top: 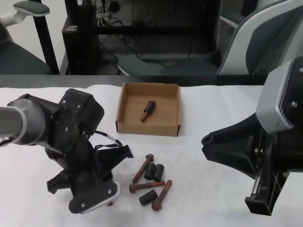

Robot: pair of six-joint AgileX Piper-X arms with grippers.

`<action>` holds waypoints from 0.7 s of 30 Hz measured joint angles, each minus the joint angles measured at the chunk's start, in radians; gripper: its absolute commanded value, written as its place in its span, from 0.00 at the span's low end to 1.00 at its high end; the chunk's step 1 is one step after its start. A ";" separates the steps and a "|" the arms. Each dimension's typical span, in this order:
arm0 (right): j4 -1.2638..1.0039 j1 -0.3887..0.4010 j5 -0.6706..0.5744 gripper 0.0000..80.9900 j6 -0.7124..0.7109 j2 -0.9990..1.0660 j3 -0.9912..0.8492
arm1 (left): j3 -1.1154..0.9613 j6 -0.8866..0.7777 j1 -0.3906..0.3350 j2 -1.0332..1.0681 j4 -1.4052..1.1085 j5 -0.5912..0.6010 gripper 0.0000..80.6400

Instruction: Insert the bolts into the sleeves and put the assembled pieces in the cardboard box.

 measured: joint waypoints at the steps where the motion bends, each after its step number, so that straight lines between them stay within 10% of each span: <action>1: 0.000 0.000 0.000 0.01 0.000 0.000 0.000 | -0.003 -0.007 0.000 0.000 -0.004 0.002 0.58; 21: 0.000 0.000 0.002 0.01 0.042 0.000 0.000 | 0.012 -0.325 -0.003 -0.200 0.055 -0.004 0.60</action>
